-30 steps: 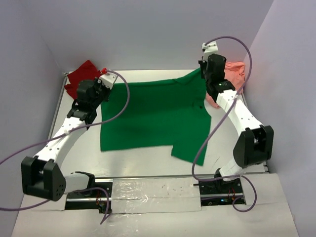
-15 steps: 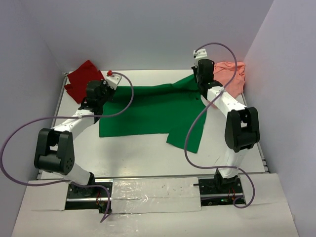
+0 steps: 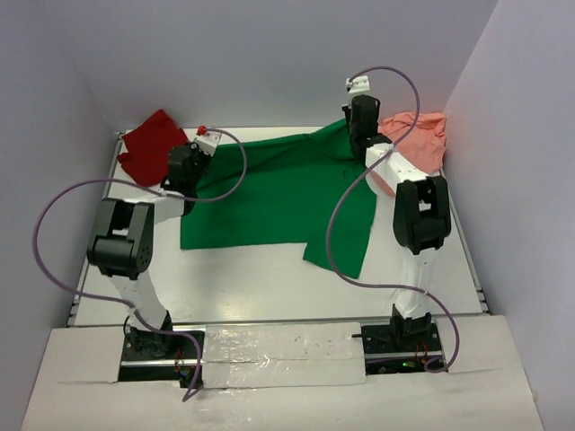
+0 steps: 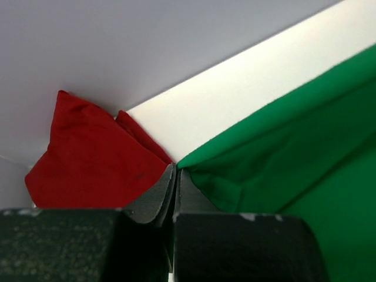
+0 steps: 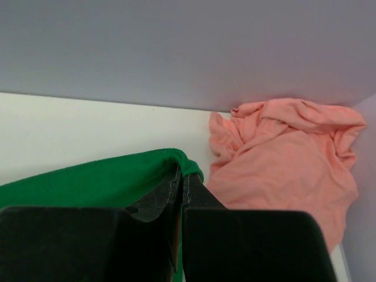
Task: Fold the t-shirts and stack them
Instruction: Flatten out the tshirt
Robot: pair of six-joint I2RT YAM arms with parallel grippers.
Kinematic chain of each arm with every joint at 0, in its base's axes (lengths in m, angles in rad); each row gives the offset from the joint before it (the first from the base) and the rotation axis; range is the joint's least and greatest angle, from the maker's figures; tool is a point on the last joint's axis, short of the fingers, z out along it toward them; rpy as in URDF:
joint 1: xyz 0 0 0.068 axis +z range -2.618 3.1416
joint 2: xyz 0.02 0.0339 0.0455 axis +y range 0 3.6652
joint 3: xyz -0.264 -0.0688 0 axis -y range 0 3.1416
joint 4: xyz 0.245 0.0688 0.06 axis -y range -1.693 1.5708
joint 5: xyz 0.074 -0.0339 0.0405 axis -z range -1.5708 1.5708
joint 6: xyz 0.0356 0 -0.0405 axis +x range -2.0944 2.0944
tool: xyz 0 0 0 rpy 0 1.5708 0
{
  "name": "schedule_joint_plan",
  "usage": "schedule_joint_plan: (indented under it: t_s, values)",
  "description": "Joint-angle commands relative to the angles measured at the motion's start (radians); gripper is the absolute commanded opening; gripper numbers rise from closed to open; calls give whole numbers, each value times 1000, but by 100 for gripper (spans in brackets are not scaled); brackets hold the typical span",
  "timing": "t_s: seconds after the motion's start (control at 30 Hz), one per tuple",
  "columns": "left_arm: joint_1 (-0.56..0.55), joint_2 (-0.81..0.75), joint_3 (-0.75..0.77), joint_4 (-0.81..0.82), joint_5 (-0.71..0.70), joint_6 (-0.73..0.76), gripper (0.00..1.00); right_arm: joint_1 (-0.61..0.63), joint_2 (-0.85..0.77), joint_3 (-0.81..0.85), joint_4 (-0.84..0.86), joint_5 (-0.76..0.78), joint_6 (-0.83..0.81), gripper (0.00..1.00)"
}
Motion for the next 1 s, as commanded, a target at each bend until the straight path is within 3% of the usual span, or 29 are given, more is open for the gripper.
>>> schedule_joint_plan:
  t_s: [0.0, 0.6, 0.97]
  values:
    - [9, 89, 114, 172, -74, -22, 0, -3, 47, 113, 48, 19, 31, 0]
    - [10, 494, 514, 360, -192, 114, 0, 14, 249, 271, 203, 125, 20, 0]
    - [32, 560, 533, 371, -196, 108, 0, 13, 308, 344, 159, 115, 5, 0]
